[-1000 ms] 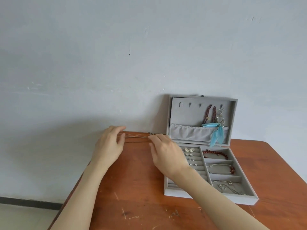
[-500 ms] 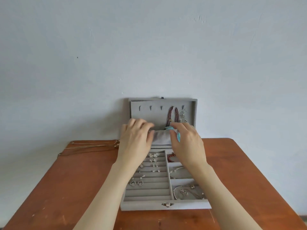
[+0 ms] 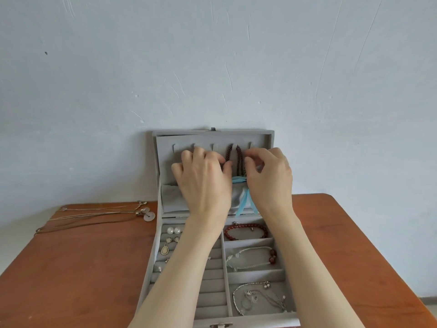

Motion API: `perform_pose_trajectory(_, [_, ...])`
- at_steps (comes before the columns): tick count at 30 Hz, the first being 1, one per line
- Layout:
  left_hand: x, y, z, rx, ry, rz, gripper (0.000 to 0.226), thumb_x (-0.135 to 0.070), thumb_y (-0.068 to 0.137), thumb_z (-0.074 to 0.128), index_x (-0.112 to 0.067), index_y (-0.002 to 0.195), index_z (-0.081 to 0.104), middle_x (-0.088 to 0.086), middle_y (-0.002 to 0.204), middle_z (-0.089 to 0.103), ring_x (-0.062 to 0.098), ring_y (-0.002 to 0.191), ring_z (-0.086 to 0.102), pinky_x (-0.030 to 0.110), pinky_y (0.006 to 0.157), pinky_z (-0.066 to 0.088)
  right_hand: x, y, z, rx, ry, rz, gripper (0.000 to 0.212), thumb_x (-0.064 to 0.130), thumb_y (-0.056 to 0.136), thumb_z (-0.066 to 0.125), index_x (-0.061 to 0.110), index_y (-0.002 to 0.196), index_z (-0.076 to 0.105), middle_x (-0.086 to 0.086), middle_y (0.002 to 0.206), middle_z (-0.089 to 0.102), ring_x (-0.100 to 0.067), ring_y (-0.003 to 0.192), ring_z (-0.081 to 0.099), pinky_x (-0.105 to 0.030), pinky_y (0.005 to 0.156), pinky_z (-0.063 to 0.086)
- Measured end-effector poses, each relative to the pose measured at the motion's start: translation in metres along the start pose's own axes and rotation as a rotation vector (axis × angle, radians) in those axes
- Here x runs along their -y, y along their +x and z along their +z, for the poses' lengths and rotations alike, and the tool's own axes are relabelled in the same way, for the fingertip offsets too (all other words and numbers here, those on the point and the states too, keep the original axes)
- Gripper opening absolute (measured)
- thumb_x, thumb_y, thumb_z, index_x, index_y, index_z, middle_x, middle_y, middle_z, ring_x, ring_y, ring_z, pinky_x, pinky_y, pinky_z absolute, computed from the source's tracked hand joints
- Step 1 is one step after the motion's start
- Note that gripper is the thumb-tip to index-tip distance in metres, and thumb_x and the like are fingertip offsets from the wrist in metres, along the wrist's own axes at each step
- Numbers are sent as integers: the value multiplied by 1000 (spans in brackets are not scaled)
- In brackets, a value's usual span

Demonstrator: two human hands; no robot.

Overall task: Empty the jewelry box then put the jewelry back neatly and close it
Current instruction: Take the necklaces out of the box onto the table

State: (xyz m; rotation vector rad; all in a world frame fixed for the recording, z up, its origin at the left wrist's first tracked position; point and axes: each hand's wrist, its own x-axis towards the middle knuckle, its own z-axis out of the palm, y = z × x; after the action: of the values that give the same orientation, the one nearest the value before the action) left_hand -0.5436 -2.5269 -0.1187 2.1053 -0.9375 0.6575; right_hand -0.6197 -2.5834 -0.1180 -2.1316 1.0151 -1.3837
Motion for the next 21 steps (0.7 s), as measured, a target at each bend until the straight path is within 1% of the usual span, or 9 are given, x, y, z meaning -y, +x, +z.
perform_pose_trajectory(2, [-2, -1, -1, 43, -1, -21, 14, -27, 83, 61, -16, 84, 71, 5, 91, 65, 27, 92, 51, 38, 76, 31, 1, -1, 0, 8, -7, 3, 18, 12, 88, 54, 13, 100, 68, -7, 95, 58, -25, 88, 52, -37, 79, 44])
perform_pose_trajectory(4, [-1, 0, -1, 50, -28, -19, 14, -23, 83, 60, -13, 82, 70, 8, 89, 65, 29, 89, 53, 39, 74, 34, 1, -1, 0, 21, -10, 6, 18, 12, 88, 55, 13, 100, 68, -7, 95, 58, -25, 88, 51, -39, 80, 44])
perform_pose_trajectory(8, [-2, 7, -9, -52, -155, 64, 8, -17, 79, 65, -10, 74, 65, 7, 74, 61, 28, 76, 55, 34, 62, 36, 1, -1, -3, 40, 17, 14, 17, 13, 88, 57, 14, 100, 68, -3, 90, 54, -24, 87, 51, -40, 80, 45])
perform_pose_trajectory(10, [-7, 17, -15, -56, -208, 95, 9, -19, 82, 63, -11, 78, 63, 3, 77, 62, 23, 79, 54, 29, 60, 33, 2, -1, -4, 56, 49, 28, 16, 14, 88, 58, 15, 100, 68, 0, 88, 52, -23, 86, 52, -36, 79, 45])
perform_pose_trajectory(12, [-12, 29, -20, 7, -324, 99, 9, -19, 84, 60, -11, 83, 63, -1, 82, 63, 18, 81, 53, 24, 64, 34, 3, 0, -6, 78, 105, 55, 17, 16, 88, 58, 16, 102, 67, 1, 89, 53, -20, 86, 53, -30, 79, 44])
perform_pose_trajectory(14, [-16, 39, -26, 74, -484, 85, 6, -18, 84, 60, -14, 81, 62, -7, 79, 60, 14, 75, 50, 19, 65, 34, 5, 1, -9, 97, 173, 85, 19, 18, 89, 58, 16, 106, 65, 3, 91, 53, -11, 81, 52, -22, 77, 41])
perform_pose_trajectory(17, [-21, 46, -36, 150, -592, 88, 7, -18, 84, 60, -20, 78, 58, -14, 72, 57, 6, 68, 47, 8, 60, 34, 8, 3, -11, 112, 212, 90, 23, 21, 88, 60, 14, 110, 64, 4, 90, 51, -1, 73, 49, -13, 69, 36])
perform_pose_trajectory(19, [-24, 49, -44, 154, -670, 73, 8, -17, 85, 61, -19, 78, 59, -17, 70, 57, 2, 64, 48, 6, 60, 35, 10, 2, -12, 144, 218, 78, 24, 23, 88, 60, 14, 109, 65, 4, 91, 51, -5, 76, 50, -13, 69, 37])
perform_pose_trajectory(21, [-26, 50, -52, 149, -753, 62, 10, -14, 85, 60, -19, 77, 57, -14, 69, 60, 0, 63, 51, 8, 61, 37, 12, 2, -13, 168, 214, 57, 18, 24, 88, 60, 15, 102, 67, 3, 90, 52, -15, 85, 50, -14, 70, 35])
